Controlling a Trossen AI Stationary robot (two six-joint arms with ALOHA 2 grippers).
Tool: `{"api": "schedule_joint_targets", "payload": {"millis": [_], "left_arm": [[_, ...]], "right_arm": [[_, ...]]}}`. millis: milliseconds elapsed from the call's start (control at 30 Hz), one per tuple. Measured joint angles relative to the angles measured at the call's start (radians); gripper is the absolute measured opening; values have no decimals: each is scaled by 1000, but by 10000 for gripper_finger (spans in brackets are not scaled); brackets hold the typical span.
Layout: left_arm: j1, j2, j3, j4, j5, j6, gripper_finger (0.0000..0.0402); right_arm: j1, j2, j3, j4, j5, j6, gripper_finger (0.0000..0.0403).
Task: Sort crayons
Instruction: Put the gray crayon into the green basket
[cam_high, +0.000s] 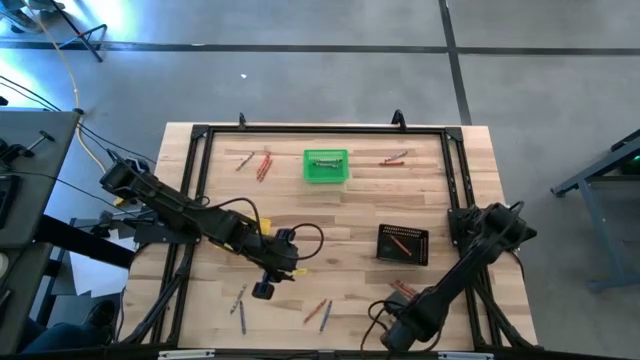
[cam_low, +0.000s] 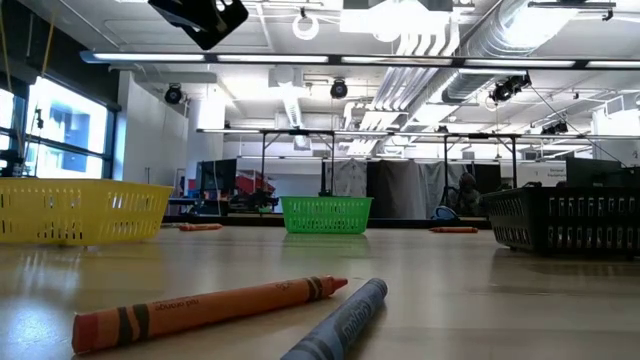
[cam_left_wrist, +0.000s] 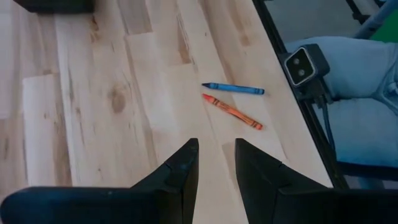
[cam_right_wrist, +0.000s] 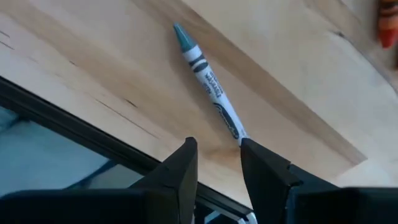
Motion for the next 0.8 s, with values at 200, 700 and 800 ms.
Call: {"api": "schedule_joint_targets", "payload": {"millis": [200,700,800], "left_arm": [[0,0,0,0,-3,0,90],[1,0,0,0,-5,1,90],[1,0,0,0,-5,0,90]], "right_arm": [[-1,26,0,-17,13,-17,117],[-3,110,6,-25,18,-62,90],[-7,111,6,-19,17,-61,46]]}}
